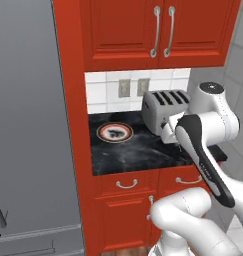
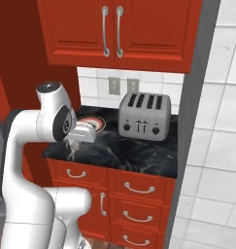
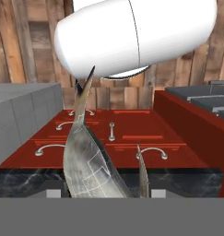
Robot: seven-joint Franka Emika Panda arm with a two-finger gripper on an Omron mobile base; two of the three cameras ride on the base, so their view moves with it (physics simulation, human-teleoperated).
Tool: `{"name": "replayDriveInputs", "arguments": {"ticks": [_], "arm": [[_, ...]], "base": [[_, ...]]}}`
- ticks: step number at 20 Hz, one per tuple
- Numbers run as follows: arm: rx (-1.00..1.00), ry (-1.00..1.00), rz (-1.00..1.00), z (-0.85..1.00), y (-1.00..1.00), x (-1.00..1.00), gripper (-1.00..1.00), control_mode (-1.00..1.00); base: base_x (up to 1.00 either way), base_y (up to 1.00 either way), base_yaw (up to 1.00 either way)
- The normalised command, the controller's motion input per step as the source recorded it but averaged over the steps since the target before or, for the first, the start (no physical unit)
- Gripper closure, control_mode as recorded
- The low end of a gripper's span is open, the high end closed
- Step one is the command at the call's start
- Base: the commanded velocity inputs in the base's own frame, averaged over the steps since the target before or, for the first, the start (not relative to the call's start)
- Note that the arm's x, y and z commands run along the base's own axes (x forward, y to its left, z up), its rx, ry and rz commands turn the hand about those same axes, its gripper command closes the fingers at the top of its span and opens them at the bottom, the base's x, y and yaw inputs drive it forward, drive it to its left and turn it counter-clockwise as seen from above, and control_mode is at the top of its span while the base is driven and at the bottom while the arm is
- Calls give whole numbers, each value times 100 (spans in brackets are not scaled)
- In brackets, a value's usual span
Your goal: Take the fish from the oven and place it on the plate on the counter.
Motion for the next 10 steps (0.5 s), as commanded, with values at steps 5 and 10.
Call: {"name": "replayDriveInputs", "arguments": {"ticks": [5, 10], "arm": [[0, 0, 0, 0, 0, 0, 100, 100], [0, 0, 0, 0, 0, 0, 100, 100]], "base": [[41, 0, 2], [18, 0, 5]]}}
